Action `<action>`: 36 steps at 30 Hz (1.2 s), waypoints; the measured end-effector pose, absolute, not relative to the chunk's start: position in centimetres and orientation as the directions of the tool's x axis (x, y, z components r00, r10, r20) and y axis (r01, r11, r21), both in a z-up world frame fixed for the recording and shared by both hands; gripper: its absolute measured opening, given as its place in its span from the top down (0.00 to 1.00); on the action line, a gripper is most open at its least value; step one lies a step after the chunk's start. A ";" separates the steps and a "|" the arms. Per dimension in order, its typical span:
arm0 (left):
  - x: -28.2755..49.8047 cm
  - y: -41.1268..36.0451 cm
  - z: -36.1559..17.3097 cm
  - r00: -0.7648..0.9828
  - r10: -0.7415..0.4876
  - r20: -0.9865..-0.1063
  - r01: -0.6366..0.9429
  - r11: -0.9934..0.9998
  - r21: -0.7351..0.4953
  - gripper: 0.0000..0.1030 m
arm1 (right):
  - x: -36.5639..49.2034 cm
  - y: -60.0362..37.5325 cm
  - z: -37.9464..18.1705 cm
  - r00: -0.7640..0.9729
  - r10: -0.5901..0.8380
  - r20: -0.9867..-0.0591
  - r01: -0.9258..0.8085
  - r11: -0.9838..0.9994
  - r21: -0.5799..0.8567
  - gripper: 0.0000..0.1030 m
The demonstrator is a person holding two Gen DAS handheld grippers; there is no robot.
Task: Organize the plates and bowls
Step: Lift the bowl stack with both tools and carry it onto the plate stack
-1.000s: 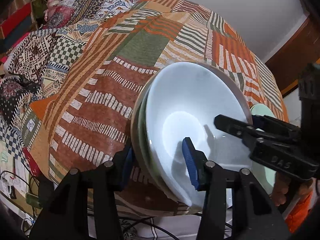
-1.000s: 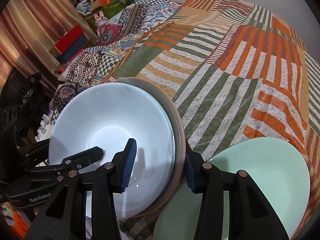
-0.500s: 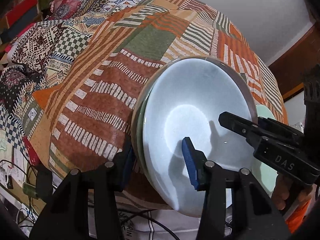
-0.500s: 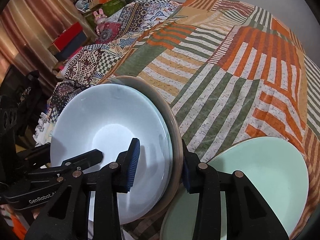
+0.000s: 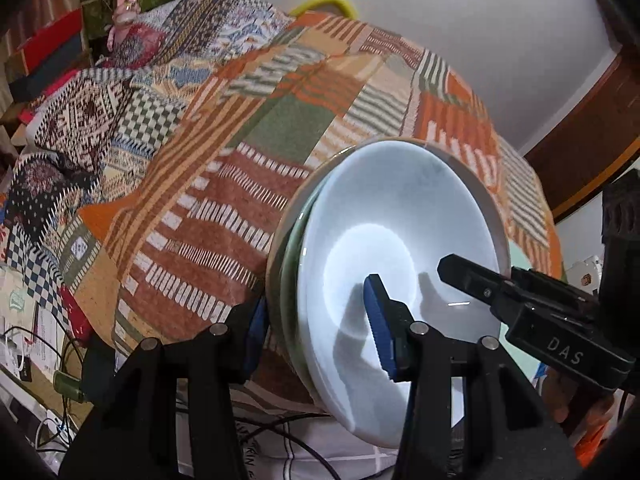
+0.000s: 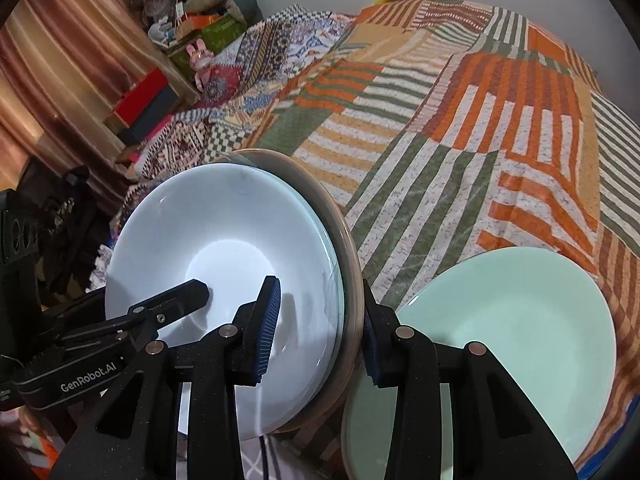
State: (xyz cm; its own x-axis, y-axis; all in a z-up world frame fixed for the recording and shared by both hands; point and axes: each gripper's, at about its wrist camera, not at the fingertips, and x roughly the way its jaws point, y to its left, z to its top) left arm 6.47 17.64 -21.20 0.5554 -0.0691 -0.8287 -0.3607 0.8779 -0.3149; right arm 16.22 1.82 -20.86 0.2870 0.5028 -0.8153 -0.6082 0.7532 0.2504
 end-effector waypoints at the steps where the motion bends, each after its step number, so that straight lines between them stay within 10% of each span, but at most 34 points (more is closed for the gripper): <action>1: 6.4 17.5 -20.7 0.564 -0.067 -0.823 -0.355 0.880 -0.315 0.55 | 16.1 1.6 -20.5 0.294 0.508 -0.810 -0.606 0.754 0.253 0.67; 36: 8.4 6.5 -13.9 0.639 -0.167 -0.751 -0.100 0.950 -0.297 0.55 | 13.4 -10.2 -14.2 0.521 0.498 -0.694 -0.470 0.845 0.254 0.67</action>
